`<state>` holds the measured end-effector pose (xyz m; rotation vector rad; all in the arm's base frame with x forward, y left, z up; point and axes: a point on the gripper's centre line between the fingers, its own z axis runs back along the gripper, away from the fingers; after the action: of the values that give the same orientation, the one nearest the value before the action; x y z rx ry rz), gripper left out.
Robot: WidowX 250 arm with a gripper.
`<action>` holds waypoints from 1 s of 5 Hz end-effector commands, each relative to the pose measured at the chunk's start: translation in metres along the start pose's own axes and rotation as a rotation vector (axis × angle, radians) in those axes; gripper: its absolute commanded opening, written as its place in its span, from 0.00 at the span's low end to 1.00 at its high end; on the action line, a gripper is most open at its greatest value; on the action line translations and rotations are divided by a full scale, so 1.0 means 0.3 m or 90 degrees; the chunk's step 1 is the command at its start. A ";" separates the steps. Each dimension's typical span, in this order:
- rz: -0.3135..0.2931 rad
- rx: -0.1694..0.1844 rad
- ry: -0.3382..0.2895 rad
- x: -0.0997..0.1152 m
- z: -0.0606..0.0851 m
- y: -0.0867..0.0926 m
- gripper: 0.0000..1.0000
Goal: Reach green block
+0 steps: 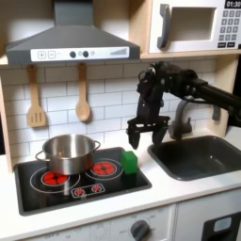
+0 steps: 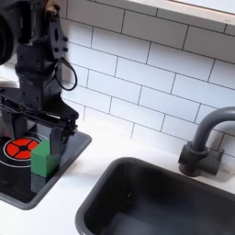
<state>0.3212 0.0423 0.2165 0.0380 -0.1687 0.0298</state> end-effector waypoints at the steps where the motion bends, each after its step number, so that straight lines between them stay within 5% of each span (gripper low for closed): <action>1: 0.000 0.006 0.007 0.045 -0.034 0.012 1.00; 5: 0.005 0.004 0.038 0.082 -0.114 0.036 1.00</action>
<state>0.3501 0.0555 0.1866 0.0425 -0.1060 0.0390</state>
